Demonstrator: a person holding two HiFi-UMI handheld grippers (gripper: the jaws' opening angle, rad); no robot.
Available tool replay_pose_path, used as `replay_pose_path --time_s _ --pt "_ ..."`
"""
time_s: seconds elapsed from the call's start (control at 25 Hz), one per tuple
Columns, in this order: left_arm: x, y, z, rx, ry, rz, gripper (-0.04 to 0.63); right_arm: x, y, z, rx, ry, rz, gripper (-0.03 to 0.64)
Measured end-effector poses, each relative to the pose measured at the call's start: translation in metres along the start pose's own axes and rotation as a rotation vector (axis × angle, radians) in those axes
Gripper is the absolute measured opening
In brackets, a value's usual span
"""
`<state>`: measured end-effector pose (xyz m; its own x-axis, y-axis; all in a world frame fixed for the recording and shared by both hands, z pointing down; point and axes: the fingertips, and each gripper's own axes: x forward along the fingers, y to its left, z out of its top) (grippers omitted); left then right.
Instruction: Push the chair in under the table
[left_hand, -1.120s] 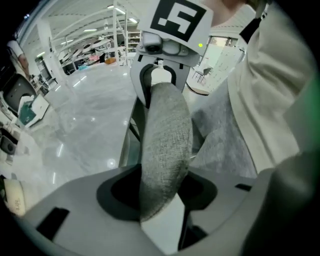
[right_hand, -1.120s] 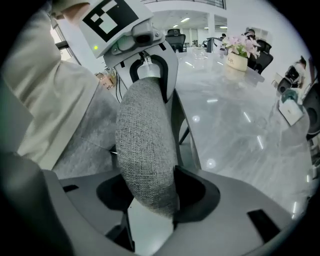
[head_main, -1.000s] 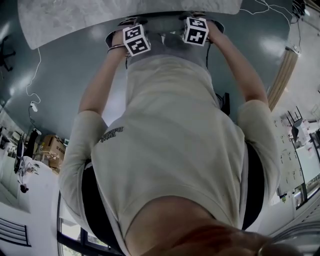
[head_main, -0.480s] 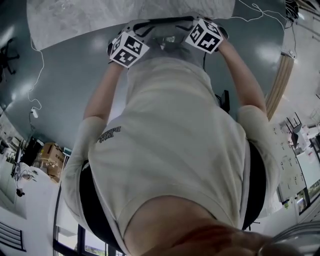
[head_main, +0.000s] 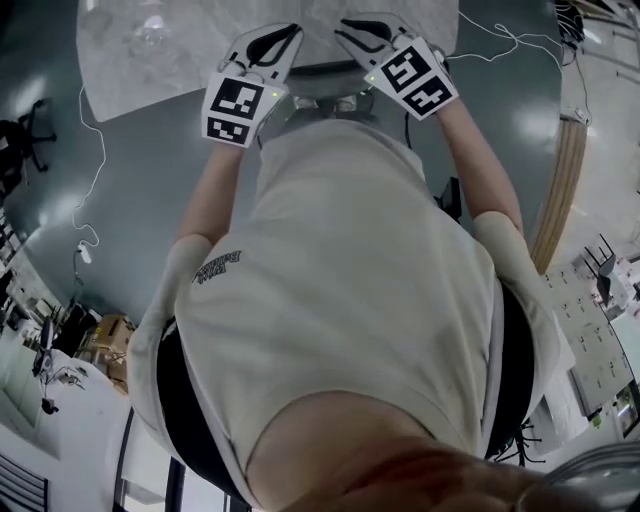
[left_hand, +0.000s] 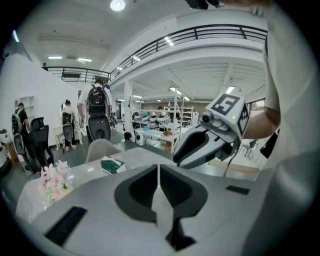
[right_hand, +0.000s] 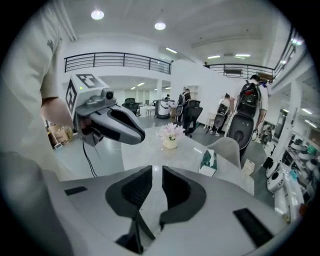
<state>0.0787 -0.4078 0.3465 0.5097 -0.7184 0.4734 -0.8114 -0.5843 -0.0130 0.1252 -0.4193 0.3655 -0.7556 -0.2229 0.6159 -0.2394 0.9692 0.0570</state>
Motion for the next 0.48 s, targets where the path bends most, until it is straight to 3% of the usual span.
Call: replay_pose_path --time_s 0.2,0.36,0.48 --pt "-0.023 0.02 0.064 -0.011 -0.147 0.061 0.014 -0.032 -0.01 0.066 0.047 -0.153 -0.099 0.051" --pt "-0.046 0.022 0.111 0.081 -0.234 0.104 0.011 -0.059 -0.018 0.107 0.072 -0.27 -0.154 0.032" --pt "-0.064 0.026 0.14 0.045 -0.308 0.128 0.011 -0.079 -0.024 0.133 0.072 -0.337 -0.202 0.023"
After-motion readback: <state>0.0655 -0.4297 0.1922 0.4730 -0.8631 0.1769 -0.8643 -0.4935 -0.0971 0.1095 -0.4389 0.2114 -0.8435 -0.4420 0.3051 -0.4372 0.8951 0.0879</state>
